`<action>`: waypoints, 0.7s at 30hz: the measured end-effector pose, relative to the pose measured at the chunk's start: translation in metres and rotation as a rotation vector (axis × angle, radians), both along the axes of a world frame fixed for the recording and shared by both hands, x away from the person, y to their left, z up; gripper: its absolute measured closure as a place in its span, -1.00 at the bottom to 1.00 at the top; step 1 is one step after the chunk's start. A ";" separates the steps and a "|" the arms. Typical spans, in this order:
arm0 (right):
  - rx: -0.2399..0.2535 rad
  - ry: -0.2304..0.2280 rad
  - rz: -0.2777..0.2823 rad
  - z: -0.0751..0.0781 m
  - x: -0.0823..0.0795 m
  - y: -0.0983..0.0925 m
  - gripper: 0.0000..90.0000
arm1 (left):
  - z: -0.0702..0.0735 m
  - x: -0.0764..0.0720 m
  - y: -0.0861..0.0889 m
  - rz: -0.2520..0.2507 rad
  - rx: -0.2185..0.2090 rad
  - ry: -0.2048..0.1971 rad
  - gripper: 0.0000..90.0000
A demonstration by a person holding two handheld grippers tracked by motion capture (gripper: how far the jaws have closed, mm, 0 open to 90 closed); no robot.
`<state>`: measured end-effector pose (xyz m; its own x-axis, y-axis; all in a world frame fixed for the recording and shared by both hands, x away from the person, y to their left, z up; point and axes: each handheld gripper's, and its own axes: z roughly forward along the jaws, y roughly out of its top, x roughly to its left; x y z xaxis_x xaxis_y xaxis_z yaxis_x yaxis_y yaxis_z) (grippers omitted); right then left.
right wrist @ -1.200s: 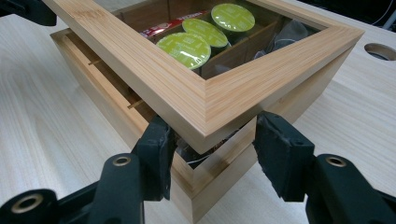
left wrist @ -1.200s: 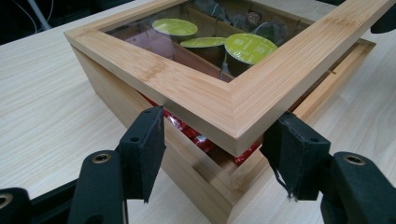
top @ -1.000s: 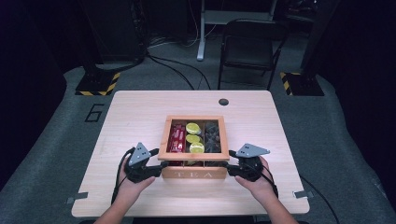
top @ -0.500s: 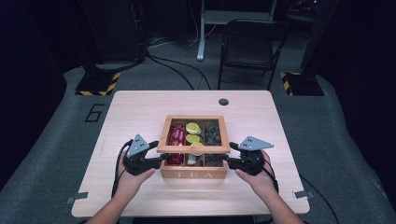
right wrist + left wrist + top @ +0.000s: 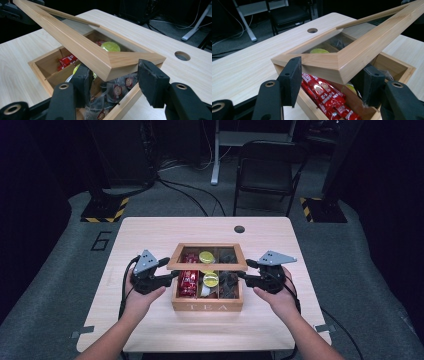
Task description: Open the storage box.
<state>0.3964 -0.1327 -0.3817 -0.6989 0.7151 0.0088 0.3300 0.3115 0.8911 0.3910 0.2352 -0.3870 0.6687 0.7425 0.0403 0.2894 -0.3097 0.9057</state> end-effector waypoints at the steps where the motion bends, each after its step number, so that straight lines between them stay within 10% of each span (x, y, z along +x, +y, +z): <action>1: -0.003 -0.002 0.000 0.002 0.001 0.000 0.03 | 0.002 0.001 0.000 0.001 0.007 -0.002 -0.04; 21: -0.036 -0.013 -0.016 0.022 0.019 0.006 0.05 | 0.019 0.017 -0.003 0.014 0.020 -0.005 -0.01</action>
